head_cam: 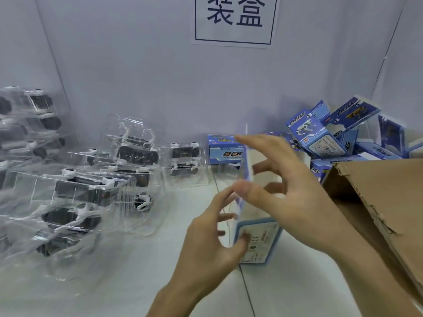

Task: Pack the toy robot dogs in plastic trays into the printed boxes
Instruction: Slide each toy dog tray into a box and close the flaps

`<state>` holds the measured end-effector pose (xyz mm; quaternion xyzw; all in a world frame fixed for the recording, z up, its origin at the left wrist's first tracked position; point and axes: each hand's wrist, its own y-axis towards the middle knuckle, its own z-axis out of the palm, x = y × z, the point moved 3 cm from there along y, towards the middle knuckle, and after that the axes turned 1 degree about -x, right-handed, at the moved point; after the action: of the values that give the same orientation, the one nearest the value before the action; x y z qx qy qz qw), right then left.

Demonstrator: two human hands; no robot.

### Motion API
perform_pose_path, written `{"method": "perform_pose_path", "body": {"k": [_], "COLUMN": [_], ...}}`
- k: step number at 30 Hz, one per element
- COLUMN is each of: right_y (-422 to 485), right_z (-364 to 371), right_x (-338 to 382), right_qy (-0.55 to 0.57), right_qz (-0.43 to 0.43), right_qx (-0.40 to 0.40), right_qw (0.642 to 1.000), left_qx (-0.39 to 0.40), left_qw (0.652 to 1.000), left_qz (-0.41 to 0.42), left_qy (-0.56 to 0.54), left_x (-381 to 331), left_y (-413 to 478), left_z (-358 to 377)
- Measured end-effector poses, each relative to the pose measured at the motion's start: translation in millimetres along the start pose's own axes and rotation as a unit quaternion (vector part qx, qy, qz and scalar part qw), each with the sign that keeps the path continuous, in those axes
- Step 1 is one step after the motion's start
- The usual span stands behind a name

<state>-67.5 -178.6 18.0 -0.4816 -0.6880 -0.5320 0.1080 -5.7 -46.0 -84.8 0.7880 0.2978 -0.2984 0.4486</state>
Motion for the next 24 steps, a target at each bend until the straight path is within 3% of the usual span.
{"method": "perform_pose_path", "body": {"k": [2, 4, 7, 9, 12, 14, 18, 20, 22, 24], "right_y": [5, 13, 28, 42, 63, 75, 90, 88, 84, 86], "right_z": [-6, -10, -7, -6, -1, 6, 34, 54, 80, 114], "right_x": [0, -1, 3, 6, 6, 4, -4, 2, 15, 23], "right_qy": [-0.041, -0.036, -0.107, -0.191, -0.224, -0.23, -0.354, -0.308, -0.155, -0.044], "right_qz": [0.002, 0.007, -0.039, -0.081, -0.108, -0.113, -0.079, -0.1, -0.125, -0.103], "right_qx": [0.065, 0.074, -0.026, -0.107, -0.157, -0.153, -0.054, -0.041, -0.024, 0.047], "right_qw": [0.997, 0.997, 0.993, 0.972, 0.956, 0.955, 0.93, 0.945, 0.98, 0.993], "left_qx": [0.0, 0.007, 0.015, -0.044, -0.108, -0.118, -0.133, -0.129, -0.116, -0.096], "left_qw": [1.0, 0.999, 0.998, 0.994, 0.981, 0.981, 0.977, 0.978, 0.98, 0.983], "left_qz": [0.012, 0.01, -0.002, -0.036, -0.067, -0.072, -0.076, -0.085, -0.093, -0.097], "left_qy": [-0.017, -0.042, -0.06, -0.095, -0.148, -0.137, -0.15, -0.138, -0.135, -0.124], "left_x": [10, 17, 20, 21, 25, 29, 51, 60, 69, 70], "left_y": [2, 2, -2, -5, -6, -1, 10, 14, 15, 13], "left_z": [-6, -7, 5, 14, 24, 24, 13, 7, 7, 9]}}
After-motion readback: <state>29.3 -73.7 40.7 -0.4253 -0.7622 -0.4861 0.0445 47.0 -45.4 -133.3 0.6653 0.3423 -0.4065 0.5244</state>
